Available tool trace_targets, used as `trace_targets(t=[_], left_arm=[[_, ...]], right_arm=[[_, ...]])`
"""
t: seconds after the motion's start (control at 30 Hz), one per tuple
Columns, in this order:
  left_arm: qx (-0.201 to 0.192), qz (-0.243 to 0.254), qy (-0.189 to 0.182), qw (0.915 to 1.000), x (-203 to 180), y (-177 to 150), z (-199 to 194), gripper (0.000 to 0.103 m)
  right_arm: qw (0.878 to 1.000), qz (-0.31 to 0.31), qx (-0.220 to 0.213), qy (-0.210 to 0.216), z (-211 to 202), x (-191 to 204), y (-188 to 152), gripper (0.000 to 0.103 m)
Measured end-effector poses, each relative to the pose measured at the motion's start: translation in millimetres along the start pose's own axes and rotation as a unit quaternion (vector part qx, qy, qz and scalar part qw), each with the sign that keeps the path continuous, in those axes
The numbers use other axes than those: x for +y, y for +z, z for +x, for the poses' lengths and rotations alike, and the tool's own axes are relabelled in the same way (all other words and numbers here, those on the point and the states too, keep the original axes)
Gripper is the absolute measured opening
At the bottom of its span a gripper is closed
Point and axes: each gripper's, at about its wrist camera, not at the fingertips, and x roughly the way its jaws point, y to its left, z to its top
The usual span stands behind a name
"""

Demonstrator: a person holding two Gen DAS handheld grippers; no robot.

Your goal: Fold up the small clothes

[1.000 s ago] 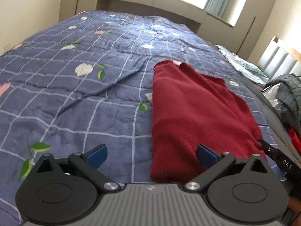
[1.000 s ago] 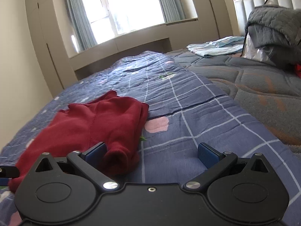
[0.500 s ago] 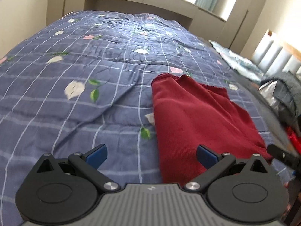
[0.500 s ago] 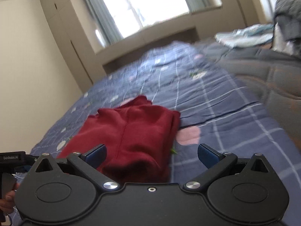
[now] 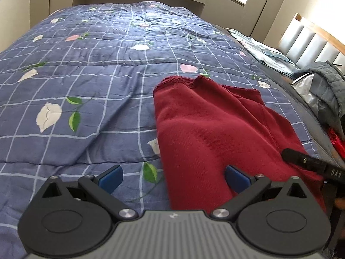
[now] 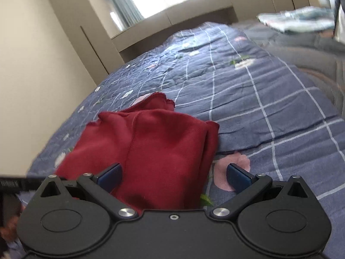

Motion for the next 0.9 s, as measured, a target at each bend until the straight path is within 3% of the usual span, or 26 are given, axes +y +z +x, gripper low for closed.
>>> trace_targets(t=[0.17,0.4,0.67,0.8,0.9], left_arm=[[0.003,-0.005,-0.010,0.9999,3.2,-0.4,2.4,0.103],[0.010,-0.010,-0.016,0.9998,6.1,1.3,3.1,0.103],[0.019,-0.012,-0.014,0.9996,3.1,5.2,1.5,0.102],[0.026,-0.005,-0.029,0.9992,-1.8,6.2,-1.9,0.089],[0.032,-0.010,-0.049,0.9982,-5.8,7.1,-2.9,0.068]], right_arm=[[1.000,0.003,-0.009,0.001,-2.3,-0.5,-3.5,0.103],[0.999,0.011,-0.021,0.046,-7.5,-4.5,-6.0,0.101],[1.000,0.002,-0.015,0.026,-9.3,2.9,-4.1,0.082],[1.000,-0.021,-0.003,0.014,-11.0,17.3,-3.7,0.065],[1.000,-0.021,-0.001,0.013,-13.0,21.1,-3.6,0.054]])
